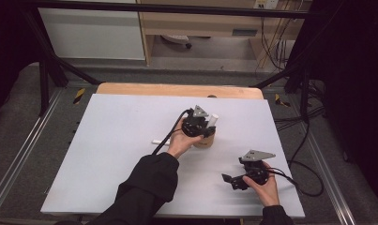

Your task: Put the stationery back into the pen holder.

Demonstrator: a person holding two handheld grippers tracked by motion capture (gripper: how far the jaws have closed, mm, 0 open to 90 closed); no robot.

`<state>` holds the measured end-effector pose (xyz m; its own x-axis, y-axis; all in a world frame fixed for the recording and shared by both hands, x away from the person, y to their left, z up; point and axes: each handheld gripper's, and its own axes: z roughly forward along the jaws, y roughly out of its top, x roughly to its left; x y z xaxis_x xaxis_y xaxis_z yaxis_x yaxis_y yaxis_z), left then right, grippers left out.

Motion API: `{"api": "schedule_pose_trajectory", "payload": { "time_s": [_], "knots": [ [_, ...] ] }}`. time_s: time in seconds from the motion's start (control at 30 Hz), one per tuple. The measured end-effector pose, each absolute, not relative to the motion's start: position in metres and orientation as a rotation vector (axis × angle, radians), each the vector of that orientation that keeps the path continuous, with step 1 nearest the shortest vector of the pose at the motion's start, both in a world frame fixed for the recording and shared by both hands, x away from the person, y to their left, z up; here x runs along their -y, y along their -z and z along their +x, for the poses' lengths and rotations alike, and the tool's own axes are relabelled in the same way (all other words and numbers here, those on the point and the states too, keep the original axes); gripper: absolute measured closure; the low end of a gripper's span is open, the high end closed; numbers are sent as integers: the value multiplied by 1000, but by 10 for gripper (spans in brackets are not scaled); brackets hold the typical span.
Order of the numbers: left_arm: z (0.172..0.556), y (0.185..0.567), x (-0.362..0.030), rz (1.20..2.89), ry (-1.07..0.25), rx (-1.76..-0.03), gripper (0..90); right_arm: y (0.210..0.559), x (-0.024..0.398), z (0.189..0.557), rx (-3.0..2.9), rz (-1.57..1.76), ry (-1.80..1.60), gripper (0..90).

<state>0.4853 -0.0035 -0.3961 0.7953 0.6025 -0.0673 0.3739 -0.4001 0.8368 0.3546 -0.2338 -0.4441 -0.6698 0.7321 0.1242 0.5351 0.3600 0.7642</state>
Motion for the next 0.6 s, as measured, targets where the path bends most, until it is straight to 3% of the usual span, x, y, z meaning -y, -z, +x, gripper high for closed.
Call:
{"api": "schedule_pose_trajectory", "payload": {
  "time_s": [0.17, 0.6],
  "knots": [
    [485, 396, 3, 2046, -305, -721, 651, 445, 233, 355, -2389, 1132, -1199, 9],
    [478, 377, -6, 2037, -316, -687, 517, 445, 233, 354, -2396, 1141, -1192, 9]
  ]
}}
